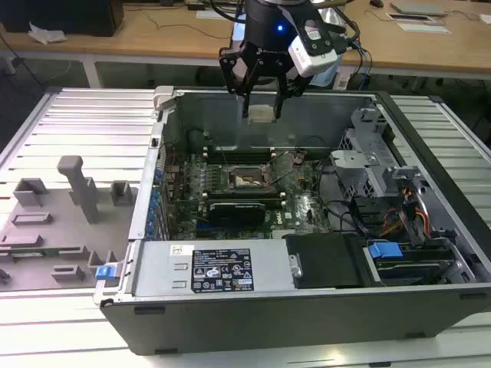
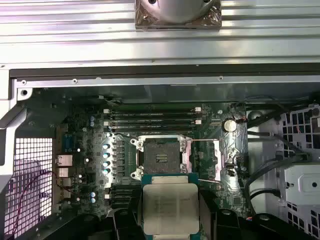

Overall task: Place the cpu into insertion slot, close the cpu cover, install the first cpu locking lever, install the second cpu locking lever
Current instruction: 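Place the cpu into insertion slot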

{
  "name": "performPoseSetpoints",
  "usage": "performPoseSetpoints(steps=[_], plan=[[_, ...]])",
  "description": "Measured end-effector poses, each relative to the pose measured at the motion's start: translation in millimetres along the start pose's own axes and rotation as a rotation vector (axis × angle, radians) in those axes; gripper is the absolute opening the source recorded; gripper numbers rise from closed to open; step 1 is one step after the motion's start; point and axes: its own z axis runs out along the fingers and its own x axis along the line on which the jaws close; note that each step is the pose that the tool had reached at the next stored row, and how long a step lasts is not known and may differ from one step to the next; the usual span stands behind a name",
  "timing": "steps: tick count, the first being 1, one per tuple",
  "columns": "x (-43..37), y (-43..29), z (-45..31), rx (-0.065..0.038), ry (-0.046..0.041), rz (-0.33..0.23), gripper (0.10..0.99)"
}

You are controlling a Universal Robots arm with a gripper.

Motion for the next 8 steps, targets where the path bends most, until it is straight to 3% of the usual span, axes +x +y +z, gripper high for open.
performPoseSetpoints(steps=[8], plan=[[0.0,0.0,0.0,0.000,0.0000,0.000,0.541]])
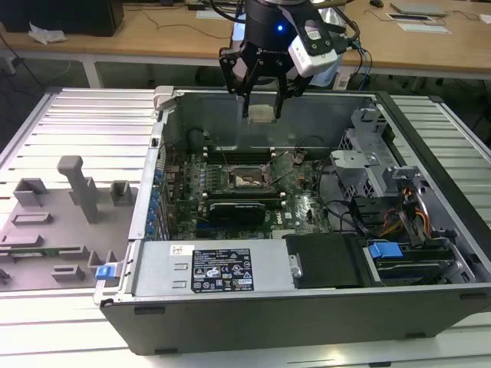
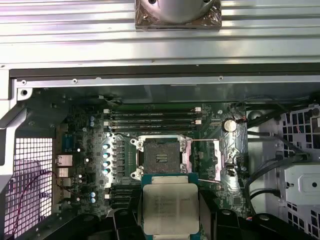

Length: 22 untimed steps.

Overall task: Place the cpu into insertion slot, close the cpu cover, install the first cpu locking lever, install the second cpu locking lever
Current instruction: 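Place the cpu into insertion slot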

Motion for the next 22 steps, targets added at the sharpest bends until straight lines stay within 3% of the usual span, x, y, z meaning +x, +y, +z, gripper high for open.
performPoseSetpoints(steps=[4,6,22], plan=[[-0.1,-0.5,5.8,0.000,-0.0008,0.000,0.541],[-0.3,-1.4,15.7,0.000,-0.0013,0.000,0.541],[0.9,-5.2,56.7,0.000,-0.0040,0.000,0.541]])
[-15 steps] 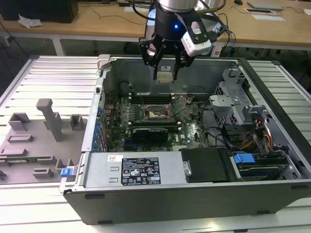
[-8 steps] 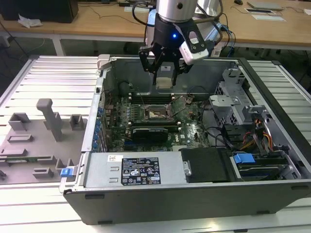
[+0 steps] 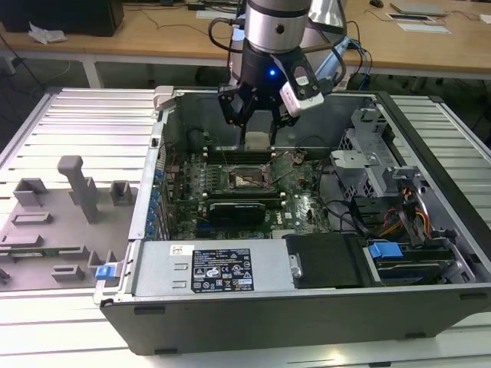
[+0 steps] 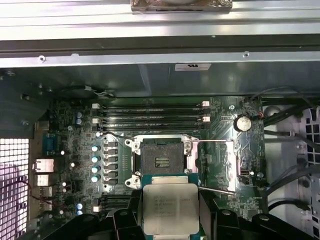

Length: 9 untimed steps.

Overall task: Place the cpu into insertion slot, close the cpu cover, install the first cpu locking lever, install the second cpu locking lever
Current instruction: 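Place the cpu into insertion slot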

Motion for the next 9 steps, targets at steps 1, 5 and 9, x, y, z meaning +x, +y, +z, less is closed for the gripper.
performPoseSetpoints(steps=[1,5,9], plan=[[0.1,-0.1,1.7,0.000,-0.0001,0.000,0.541],[0.9,-1.2,12.7,0.000,-0.0007,0.000,0.541],[1.5,-1.8,20.2,0.000,-0.0014,0.000,0.541]])
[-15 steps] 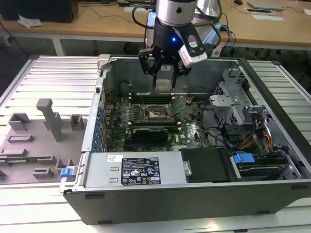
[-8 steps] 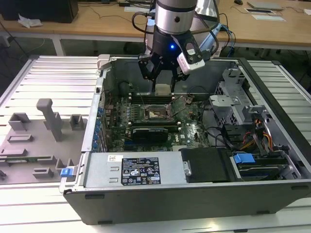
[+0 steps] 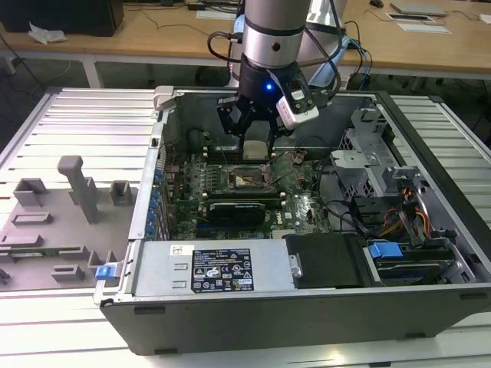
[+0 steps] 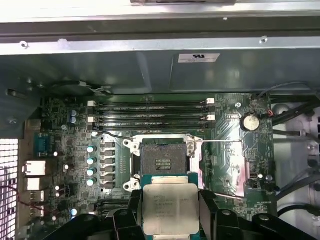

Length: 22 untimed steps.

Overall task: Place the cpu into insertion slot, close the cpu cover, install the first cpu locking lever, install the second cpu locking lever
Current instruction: 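Place the cpu into insertion slot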

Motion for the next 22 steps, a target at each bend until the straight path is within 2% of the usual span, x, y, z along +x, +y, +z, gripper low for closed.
performPoseSetpoints(steps=[4,7,17,19,22], plan=[[0.2,-0.5,5.1,0.001,-0.0010,0.007,0.541],[0.2,-0.6,5.9,0.002,-0.0052,0.055,0.541],[0.2,-0.7,7.4,-0.001,-0.0212,0.235,0.541],[0.2,-0.7,7.9,-0.002,-0.0271,0.302,0.541],[0.2,-0.8,8.3,-0.003,-0.0320,0.358,0.541]])
